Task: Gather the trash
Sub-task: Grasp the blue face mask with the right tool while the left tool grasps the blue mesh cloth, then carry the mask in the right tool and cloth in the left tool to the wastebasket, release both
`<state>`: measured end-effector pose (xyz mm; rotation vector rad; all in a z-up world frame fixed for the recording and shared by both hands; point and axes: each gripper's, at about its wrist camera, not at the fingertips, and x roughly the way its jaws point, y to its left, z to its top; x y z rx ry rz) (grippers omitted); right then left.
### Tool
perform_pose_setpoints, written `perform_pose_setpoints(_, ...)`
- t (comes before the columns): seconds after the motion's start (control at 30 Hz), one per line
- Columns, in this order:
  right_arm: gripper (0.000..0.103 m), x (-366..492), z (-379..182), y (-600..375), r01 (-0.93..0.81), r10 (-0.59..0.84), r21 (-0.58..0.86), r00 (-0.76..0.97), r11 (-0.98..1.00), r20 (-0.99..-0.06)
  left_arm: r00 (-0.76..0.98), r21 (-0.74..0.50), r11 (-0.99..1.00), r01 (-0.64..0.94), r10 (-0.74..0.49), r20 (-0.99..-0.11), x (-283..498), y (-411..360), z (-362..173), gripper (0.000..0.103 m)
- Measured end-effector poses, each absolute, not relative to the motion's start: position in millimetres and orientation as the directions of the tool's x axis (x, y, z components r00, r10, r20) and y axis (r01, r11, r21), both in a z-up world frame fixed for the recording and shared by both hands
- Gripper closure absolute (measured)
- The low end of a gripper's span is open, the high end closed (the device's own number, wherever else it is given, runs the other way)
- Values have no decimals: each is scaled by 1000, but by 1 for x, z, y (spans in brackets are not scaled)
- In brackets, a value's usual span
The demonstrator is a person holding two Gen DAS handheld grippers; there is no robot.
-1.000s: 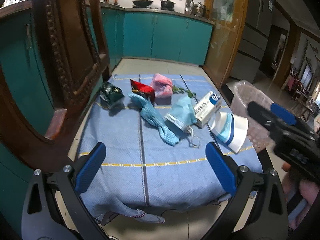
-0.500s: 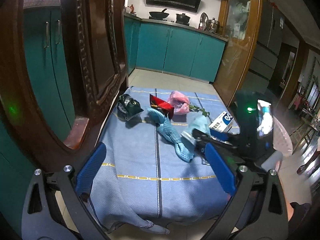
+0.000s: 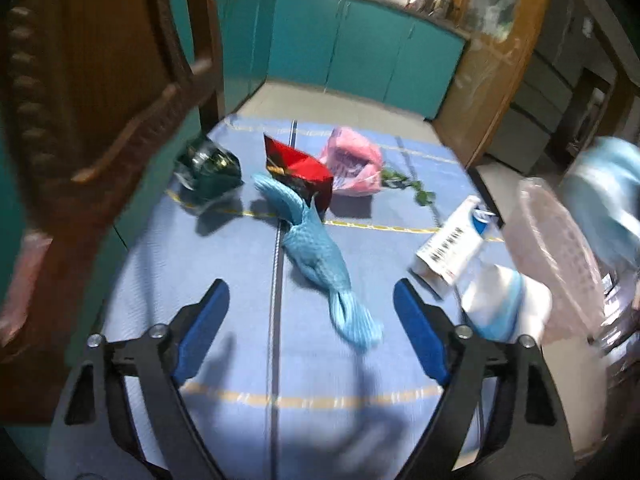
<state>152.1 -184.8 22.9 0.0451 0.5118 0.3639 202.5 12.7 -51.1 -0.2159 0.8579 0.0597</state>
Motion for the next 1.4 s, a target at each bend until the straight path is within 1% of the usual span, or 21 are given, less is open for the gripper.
perform_pose_setpoints(0.1, 96, 149, 19, -187, -332, 358, 142, 801, 932, -480, 636, -134, 977, -166, 2, -772, 234, 7, -66, 25)
perform_pose_setpoints(0.13, 96, 148, 19, -185, -342, 364, 136, 798, 930, -481, 623, -135, 975, -174, 4, -782, 244, 6, -71, 31)
perform_pose_setpoints(0.2, 96, 145, 20, -179, -352, 360, 109, 803, 930, -476, 576, -168, 970, -174, -38, -816, 262, 7, -86, 62)
perform_pose_setpoints(0.23, 96, 145, 20, -176, -357, 360, 99, 804, 929, -473, 555, -160, 972, -174, -38, -831, 264, 7, -90, 72)
perform_pose_setpoints(0.27, 96, 144, 20, -176, -362, 361, 93, 805, 928, -471, 562, -150, 974, -172, -28, -827, 261, 6, -88, 74)
perform_pose_setpoints(0.37, 96, 144, 21, -179, -367, 370, 103, 799, 924, -473, 538, -191, 970, -148, -83, -839, 245, 6, -77, 76)
perform_pose_setpoints(0.4, 96, 143, 21, -181, -367, 371, 105, 799, 924, -472, 552, -190, 973, -129, -89, -829, 232, 6, -67, 76)
perform_pose_setpoints(0.5, 96, 137, 22, -184, -369, 375, 112, 796, 923, -476, 640, -176, 983, -60, -97, -763, 194, 7, -26, 76)
perform_pose_setpoints(0.6, 96, 128, 20, -187, -375, 383, 118, 788, 920, -483, 728, -182, 983, 7, -130, -673, 151, 14, 12, 76)
perform_pose_setpoints(0.73, 96, 113, 14, -191, -374, 382, 118, 786, 920, -487, 788, -123, 992, 27, -97, -608, 105, 19, 28, 75)
perform_pose_setpoints(0.8, 96, 109, 10, -192, -367, 379, 125, 785, 922, -490, 785, -105, 994, 33, -91, -612, 94, 18, 26, 75)
perform_pose_setpoints(0.97, 96, 107, 3, -188, -356, 368, 124, 782, 926, -503, 745, -120, 991, 61, -126, -655, 92, 13, 9, 75)
perform_pose_setpoints(1.4, 96, 107, -1, -178, -368, 367, 106, 773, 924, -518, 752, -142, 988, 61, -139, -645, 95, 18, 4, 75)
